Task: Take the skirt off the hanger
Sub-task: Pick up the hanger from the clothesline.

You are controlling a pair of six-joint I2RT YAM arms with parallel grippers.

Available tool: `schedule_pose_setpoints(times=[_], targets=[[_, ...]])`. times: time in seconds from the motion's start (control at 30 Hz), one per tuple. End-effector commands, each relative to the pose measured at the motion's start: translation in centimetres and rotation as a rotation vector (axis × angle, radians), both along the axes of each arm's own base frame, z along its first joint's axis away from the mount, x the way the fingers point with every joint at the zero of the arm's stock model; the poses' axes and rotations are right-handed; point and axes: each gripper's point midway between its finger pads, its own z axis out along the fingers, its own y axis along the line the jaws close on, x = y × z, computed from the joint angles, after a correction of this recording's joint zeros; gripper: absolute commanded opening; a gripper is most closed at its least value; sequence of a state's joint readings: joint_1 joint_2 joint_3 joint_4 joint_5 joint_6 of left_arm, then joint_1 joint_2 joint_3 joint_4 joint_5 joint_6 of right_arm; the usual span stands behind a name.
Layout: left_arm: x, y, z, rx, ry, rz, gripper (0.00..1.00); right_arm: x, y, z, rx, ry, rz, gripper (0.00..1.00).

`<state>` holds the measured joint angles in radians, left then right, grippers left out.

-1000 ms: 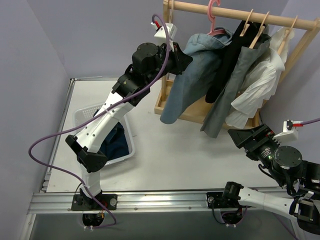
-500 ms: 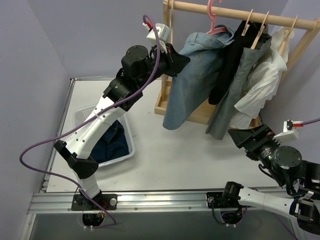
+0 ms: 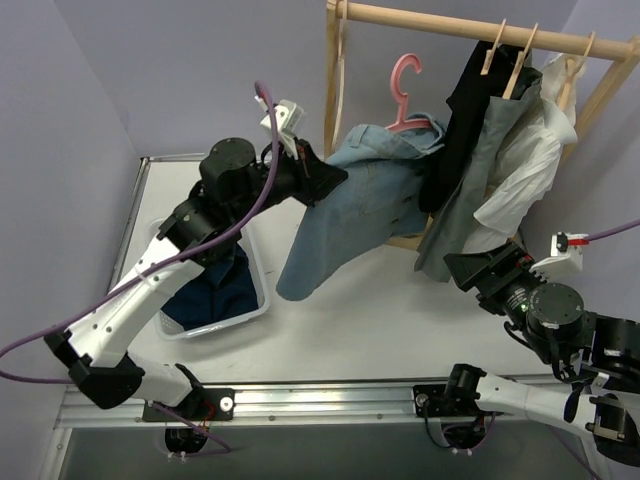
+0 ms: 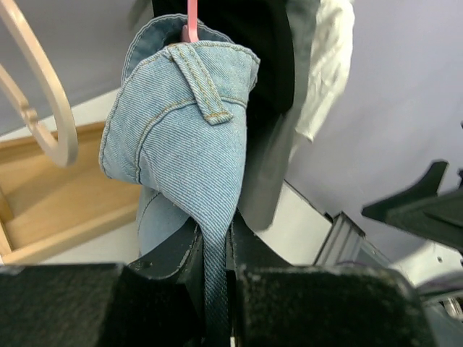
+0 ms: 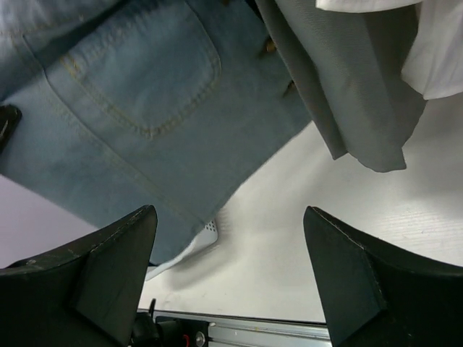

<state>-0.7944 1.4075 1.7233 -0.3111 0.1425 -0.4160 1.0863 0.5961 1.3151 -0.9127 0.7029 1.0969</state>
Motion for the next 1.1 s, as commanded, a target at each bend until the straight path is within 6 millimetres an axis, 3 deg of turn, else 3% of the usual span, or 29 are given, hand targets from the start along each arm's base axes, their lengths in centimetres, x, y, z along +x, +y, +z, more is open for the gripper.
schedule_pose_setpoints(times=[0.0,0.27,0.33,0.4,0.5,0.7,0.83,0.9,1.07], targets=[[-3.7,2.4,4.6,-0.111,-0.107,-0.064,0.02,1.3,1.7,0.2,-0.031,-0.024,-0.010,0.78],[-7.1,4.5,-1.5,0.073,-0.042,-0.150,0.02,2.6,5.2,-0.9,-0.062,-0.039,0.043,0.75],[-7.9,5.4,-2.0,0.093,-0.043,-0.158,0.02,2.7,6.1,-1.0,-0.063,-0.042,0.073,0.72],[-8.2,6.1,-3.7,0.136,-0.025,-0.155,0.02,2.9,7.2,-0.7,-0.059,-0.057,0.099,0.71],[-8.8,7.2,-4.5,0.173,-0.029,-0.152,0.02,3.5,7.7,0.5,-0.069,-0.074,0.091,0.71],[-10.3,6.6,-5.4,0.157,0.006,-0.254,0.02,5.4,8.3,3.0,-0.161,-0.127,0.035,0.70],[-11.6,6.1,-4.6,0.110,-0.007,-0.325,0.02,6.9,9.5,4.0,-0.208,-0.152,0.013,0.68],[-12.0,5.9,-4.6,0.103,-0.010,-0.348,0.02,7.9,10.9,3.5,-0.255,-0.137,0.038,0.68],[-13.0,6.0,-4.1,0.092,-0.027,-0.395,0.02,9.6,11.9,2.2,-0.271,-0.100,0.064,0.68]])
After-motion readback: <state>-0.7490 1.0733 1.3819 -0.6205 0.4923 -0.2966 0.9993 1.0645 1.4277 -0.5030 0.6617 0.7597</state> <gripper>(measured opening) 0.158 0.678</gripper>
